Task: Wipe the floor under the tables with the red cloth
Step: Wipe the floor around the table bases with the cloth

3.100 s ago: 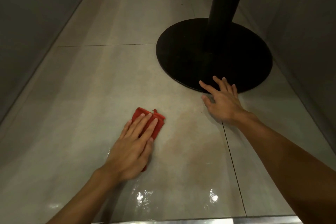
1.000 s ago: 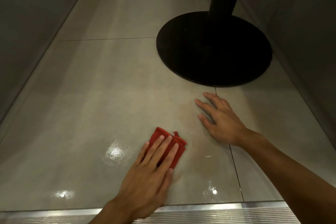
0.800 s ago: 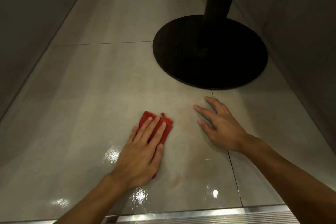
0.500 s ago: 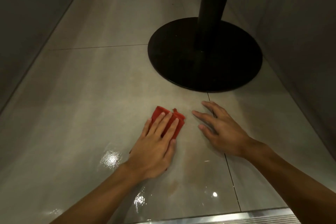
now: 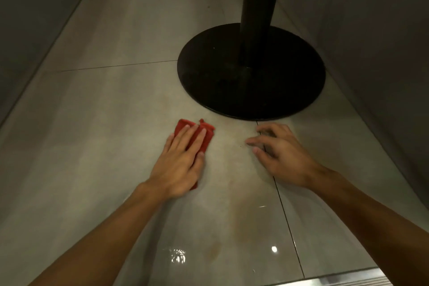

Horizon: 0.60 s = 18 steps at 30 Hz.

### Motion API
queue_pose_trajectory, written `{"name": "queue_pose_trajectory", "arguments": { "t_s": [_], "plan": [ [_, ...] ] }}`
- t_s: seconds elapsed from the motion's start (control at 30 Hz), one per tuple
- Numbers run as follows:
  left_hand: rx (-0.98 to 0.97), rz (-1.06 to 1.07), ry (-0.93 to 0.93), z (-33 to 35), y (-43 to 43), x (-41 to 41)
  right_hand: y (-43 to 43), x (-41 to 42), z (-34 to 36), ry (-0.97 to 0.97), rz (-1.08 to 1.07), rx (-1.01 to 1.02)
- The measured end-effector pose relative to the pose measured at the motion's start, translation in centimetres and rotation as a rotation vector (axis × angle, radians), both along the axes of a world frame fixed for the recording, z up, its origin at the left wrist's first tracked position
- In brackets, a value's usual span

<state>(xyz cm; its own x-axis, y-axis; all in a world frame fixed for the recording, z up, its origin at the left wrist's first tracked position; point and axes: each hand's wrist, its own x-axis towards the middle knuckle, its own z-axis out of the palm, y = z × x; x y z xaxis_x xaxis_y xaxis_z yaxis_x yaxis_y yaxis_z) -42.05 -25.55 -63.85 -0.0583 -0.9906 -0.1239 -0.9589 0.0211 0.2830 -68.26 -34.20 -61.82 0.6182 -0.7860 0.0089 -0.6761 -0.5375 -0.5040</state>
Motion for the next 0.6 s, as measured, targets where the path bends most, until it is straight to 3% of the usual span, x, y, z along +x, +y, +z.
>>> {"name": "queue_pose_trajectory", "arguments": {
  "t_s": [0.1,0.2,0.4,0.6],
  "plan": [
    [0.020,0.016,-0.029,0.3,-2.1,-1.4,-1.7,-0.1,0.4,-0.020,-0.107,-0.038],
    [0.018,-0.060,-0.056,0.4,-1.9,-3.3,-3.1,-0.5,0.4,0.088,-0.189,0.043],
    [-0.036,-0.259,-0.020,0.0,1.3,-3.4,-3.4,-1.0,-0.4,0.203,-0.187,0.074],
    [-0.025,-0.065,0.024,0.0,-1.4,-0.8,-3.2,-1.0,-0.5,0.213,-0.176,0.087]
  ]
}}
